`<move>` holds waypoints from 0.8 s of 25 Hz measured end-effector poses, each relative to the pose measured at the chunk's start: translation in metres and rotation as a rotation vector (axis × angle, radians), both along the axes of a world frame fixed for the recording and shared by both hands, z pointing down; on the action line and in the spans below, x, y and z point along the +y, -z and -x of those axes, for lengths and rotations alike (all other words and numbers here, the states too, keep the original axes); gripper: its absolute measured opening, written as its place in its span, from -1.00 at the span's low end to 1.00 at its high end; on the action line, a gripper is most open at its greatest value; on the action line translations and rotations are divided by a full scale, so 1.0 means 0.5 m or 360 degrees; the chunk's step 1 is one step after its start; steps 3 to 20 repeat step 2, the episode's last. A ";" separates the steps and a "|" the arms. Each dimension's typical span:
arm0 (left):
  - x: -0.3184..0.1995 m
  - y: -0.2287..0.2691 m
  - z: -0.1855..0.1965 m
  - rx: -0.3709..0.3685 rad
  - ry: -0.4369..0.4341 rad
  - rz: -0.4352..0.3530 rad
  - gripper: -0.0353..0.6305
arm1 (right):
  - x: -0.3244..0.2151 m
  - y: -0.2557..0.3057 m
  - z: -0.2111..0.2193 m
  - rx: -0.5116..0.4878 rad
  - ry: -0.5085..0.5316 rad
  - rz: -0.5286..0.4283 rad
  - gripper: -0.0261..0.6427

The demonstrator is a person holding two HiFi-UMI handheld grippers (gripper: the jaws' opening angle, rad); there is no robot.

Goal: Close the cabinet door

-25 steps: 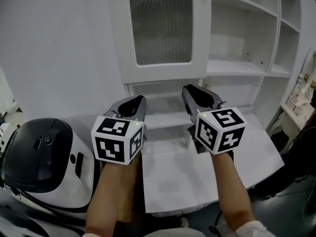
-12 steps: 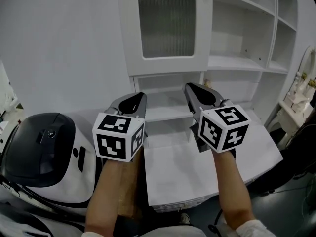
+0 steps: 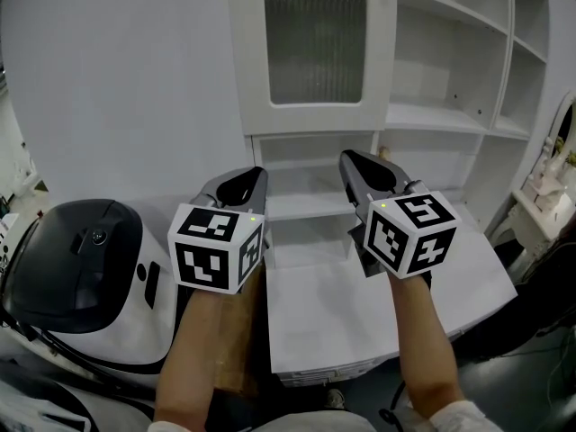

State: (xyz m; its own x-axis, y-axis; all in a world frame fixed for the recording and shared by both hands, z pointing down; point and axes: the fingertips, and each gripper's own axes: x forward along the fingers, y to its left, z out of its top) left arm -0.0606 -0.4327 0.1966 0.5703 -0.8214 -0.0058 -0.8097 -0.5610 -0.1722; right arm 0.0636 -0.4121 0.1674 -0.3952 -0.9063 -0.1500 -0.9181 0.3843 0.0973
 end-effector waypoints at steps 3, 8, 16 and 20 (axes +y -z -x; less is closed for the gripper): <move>0.000 0.000 0.000 0.0000 0.0002 0.0000 -0.90 | -0.001 0.000 0.001 0.0002 0.0005 0.0001 -0.91; 0.000 0.000 0.000 0.0000 0.0002 0.0000 -0.90 | -0.001 0.000 0.001 0.0002 0.0005 0.0001 -0.91; 0.000 0.000 0.000 0.0000 0.0002 0.0000 -0.90 | -0.001 0.000 0.001 0.0002 0.0005 0.0001 -0.91; 0.000 0.000 0.000 0.0000 0.0002 0.0000 -0.90 | -0.001 0.000 0.001 0.0002 0.0005 0.0001 -0.91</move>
